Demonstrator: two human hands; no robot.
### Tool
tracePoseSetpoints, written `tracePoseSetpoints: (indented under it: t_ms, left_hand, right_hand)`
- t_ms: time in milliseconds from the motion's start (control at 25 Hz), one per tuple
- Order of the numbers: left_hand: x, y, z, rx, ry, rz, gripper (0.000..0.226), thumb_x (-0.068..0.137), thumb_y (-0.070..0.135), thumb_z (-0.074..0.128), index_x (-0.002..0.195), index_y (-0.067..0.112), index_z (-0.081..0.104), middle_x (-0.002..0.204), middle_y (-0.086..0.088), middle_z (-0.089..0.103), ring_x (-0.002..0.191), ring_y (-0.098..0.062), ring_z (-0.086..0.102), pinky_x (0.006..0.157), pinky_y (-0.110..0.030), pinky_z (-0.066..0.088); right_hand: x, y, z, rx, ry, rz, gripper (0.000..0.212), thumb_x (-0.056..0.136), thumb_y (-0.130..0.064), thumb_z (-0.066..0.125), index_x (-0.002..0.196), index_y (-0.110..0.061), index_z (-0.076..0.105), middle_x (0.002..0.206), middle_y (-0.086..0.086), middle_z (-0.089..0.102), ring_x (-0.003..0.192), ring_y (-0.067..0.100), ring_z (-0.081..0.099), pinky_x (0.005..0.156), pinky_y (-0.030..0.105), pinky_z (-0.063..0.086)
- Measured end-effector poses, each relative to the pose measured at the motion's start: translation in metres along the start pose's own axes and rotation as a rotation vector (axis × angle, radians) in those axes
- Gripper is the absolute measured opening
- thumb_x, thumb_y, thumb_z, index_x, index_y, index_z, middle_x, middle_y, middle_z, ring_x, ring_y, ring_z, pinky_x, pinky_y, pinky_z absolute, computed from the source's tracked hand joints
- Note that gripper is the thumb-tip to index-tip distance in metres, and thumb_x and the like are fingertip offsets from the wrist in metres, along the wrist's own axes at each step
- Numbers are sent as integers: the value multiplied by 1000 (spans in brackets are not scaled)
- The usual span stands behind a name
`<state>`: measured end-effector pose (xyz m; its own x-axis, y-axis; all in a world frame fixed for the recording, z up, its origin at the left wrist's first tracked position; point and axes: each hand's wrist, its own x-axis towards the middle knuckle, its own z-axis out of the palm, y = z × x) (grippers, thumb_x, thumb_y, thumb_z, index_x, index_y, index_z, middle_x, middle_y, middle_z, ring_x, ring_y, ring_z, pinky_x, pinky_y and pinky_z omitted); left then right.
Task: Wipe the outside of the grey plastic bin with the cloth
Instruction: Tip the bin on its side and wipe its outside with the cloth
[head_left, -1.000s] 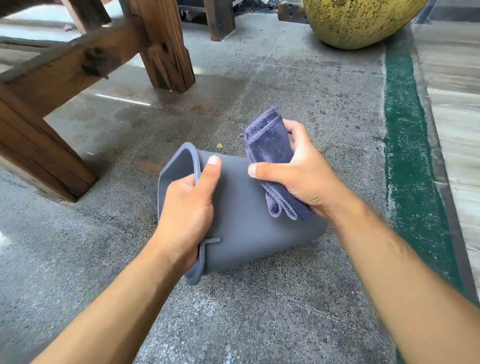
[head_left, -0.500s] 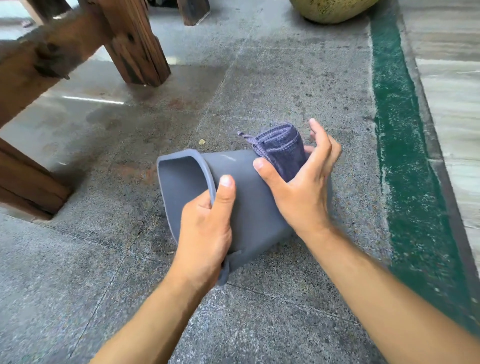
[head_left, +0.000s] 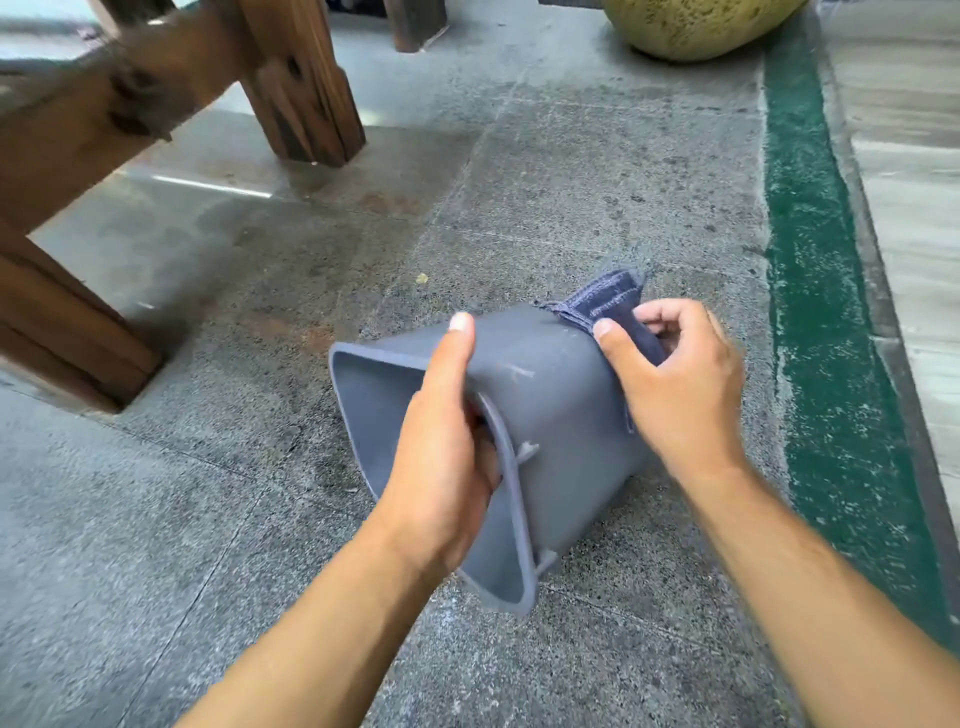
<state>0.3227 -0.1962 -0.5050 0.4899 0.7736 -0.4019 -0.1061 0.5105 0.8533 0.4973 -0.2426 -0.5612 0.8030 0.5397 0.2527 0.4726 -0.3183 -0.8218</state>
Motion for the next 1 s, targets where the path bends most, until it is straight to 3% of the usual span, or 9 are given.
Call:
tracePoseSetpoints:
  t_ms: [80,240,360,440,560,640,760,920,1000]
  left_hand:
    - [3,6,-4,-171,1,-76,68,97,61,42,126,6,70,116,-15,77,107,-26,74,89,-40,59]
    - [1,9,-14,-281,48,-149,79,95,70,35,129,8,68,118,-17,76,109,-31,73,94,-42,53]
    - [-3,9,-16,-287,9,-186,76,96,70,34,124,10,71,115,-15,77,103,-29,75,89,-43,53]
    - [-6,7,-14,-270,-28,-206,76,95,71,33,124,12,71,116,-14,77,103,-29,76,96,-45,53]
    - [-7,7,-17,-354,-65,-236,82,96,72,32,130,6,66,121,-19,74,108,-34,74,95,-51,57]
    - [-7,7,-19,-467,-128,-255,85,97,71,31,138,2,59,129,-24,69,116,-40,69,100,-54,53]
    - [-3,6,-20,-599,-152,-254,85,98,67,32,140,-4,54,134,-29,64,120,-45,64,102,-56,46]
    - [-5,11,-18,-640,-145,-219,77,100,62,35,133,-2,62,131,-28,67,118,-39,68,102,-50,51]
    - [-6,11,-17,-660,-80,-201,69,101,57,38,118,-2,69,113,-25,74,98,-35,76,84,-46,62]
  right_hand:
    - [-6,0,-1,10,-107,-73,36,86,-34,76,119,-26,65,118,-5,59,106,7,56,95,18,39]
    - [-3,0,-11,-50,-288,-259,49,87,-22,76,135,-17,64,122,-3,56,108,0,50,97,1,29]
    - [1,0,-16,-204,-282,-274,52,82,-14,73,133,-17,65,119,1,59,105,13,58,97,15,41]
    - [2,-3,-17,-249,-202,-196,48,78,-13,68,126,-19,70,111,4,64,98,22,62,91,26,46]
    - [3,-21,-30,-136,-98,-26,25,76,-18,65,99,-20,75,83,2,70,80,25,63,74,30,47]
    - [-1,-37,-36,29,-112,97,17,76,-21,65,89,-21,75,76,-1,74,73,19,67,69,32,54]
    - [-16,-64,-36,99,-266,78,41,73,-31,64,113,-30,73,95,-13,78,88,2,71,86,29,57]
    - [-45,-92,-29,-85,-489,-199,44,92,-30,59,135,-25,63,118,-5,69,110,12,62,98,23,43]
    - [-60,-101,-27,-138,-514,-296,42,97,-39,57,137,-25,60,117,0,65,112,19,60,99,32,43]
